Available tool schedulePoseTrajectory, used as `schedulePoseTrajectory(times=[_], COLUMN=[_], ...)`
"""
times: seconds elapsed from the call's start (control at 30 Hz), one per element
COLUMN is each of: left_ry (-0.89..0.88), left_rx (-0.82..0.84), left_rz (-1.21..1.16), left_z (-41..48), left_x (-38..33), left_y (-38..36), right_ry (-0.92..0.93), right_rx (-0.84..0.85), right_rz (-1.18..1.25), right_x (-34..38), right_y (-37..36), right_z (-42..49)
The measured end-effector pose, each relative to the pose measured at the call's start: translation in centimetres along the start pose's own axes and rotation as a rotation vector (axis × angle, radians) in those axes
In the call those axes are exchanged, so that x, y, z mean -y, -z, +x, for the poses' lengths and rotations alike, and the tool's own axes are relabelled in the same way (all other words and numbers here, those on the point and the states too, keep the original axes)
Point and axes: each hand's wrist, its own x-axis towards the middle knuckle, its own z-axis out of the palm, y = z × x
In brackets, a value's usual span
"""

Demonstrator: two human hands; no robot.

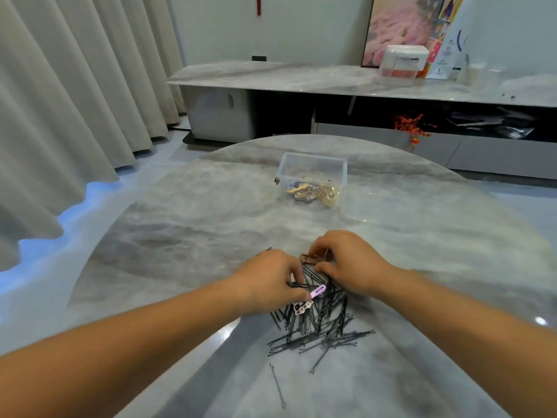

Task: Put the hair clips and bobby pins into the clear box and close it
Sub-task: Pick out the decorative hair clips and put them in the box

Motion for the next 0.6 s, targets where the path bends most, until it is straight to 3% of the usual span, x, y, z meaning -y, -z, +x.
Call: schedulePoseTrajectory(times=[0.1, 0.2, 0.43, 0.6], left_ry=[0.014, 0.017, 0.026, 0.068], left_rx=[0.052, 0.084, 0.128, 0.091], left_rz=[-0.013, 0.025, 0.185, 0.197], left_z=[-0.5, -1.1, -2.8, -2.5], left_x=[-0.5, -0.7, -1.4, -2.0], left_y=[0.0, 0.2, -0.2, -0.5], right_ry=[-0.083, -0.11, 0.026, 0.032], right_rx=[0.061, 0.11, 0.312, 0.263], right_rz=[0.153, 0.131, 0.068, 0.033], right_x=[0.1, -0.1, 0.1, 0.1], right_y=[0.4, 1.4, 1.1, 0.7], right_z=[-0.9, -2.6, -7.2, -7.3])
